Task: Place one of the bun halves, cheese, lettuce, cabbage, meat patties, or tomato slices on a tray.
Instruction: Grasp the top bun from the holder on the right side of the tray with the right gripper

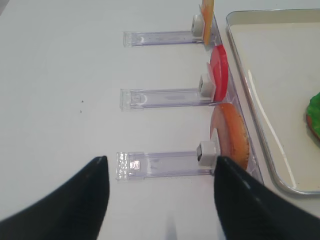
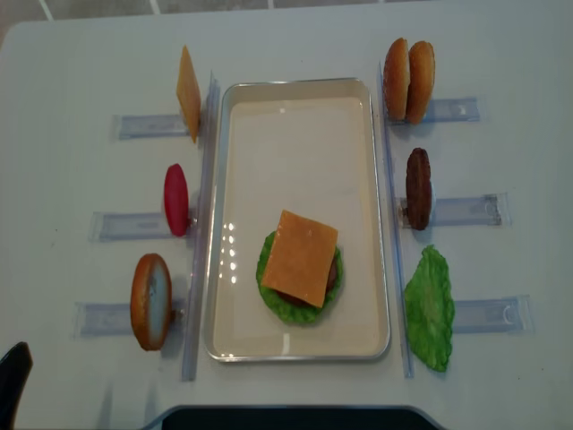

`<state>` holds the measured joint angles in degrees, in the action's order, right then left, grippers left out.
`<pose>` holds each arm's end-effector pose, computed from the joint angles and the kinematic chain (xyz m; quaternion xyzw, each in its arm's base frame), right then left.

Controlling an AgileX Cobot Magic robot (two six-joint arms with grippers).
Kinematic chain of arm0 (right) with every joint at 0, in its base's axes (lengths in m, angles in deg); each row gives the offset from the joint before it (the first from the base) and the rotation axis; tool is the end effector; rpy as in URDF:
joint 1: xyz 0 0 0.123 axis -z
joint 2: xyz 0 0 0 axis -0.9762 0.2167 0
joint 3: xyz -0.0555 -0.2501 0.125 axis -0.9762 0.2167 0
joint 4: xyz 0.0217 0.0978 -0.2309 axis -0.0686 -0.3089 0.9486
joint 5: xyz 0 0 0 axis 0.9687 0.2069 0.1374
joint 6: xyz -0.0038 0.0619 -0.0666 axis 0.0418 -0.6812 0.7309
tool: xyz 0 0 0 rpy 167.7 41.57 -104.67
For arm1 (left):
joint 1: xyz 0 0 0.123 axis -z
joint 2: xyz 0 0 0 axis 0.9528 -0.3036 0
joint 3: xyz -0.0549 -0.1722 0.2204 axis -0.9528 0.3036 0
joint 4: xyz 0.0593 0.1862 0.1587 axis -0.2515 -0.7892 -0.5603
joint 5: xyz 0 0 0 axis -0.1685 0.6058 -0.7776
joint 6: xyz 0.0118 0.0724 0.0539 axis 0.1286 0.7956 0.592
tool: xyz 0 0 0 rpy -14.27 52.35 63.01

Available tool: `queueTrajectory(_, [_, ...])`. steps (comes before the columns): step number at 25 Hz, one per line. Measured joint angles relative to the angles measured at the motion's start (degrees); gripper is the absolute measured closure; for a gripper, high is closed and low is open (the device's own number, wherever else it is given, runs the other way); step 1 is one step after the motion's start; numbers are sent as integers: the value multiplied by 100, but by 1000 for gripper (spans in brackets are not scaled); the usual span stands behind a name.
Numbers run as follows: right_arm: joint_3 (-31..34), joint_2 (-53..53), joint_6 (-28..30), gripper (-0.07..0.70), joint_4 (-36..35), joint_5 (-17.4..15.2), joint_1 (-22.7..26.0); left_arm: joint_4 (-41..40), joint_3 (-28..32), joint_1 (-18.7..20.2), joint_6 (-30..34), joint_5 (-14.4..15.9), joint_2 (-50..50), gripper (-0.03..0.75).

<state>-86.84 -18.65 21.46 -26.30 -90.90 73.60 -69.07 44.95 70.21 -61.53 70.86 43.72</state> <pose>-0.0092 0.0002 0.2704 -0.0021 0.8714 0.0372 0.4892 -0.0059 -0.0013 0.2653 0.0030 0.8692 0.0129 0.4943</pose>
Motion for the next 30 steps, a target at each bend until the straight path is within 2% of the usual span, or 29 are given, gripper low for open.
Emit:
queueTrajectory(14, [0, 58, -19, 150, -73, 0, 0, 0, 0, 0, 0, 0, 0, 213])
queueTrajectory(21, [-148, 1420, -2, 150, -76, -23, 0, 0, 0, 0, 0, 0, 0, 213])
queueTrajectory(26, [-450, 2641, 68, 150, -76, 210, 0, 0, 0, 0, 0, 0, 0, 223])
queueTrajectory(30, [-865, 3664, 108, 150, -76, 344, 0, 0, 0, 0, 0, 0, 0, 269])
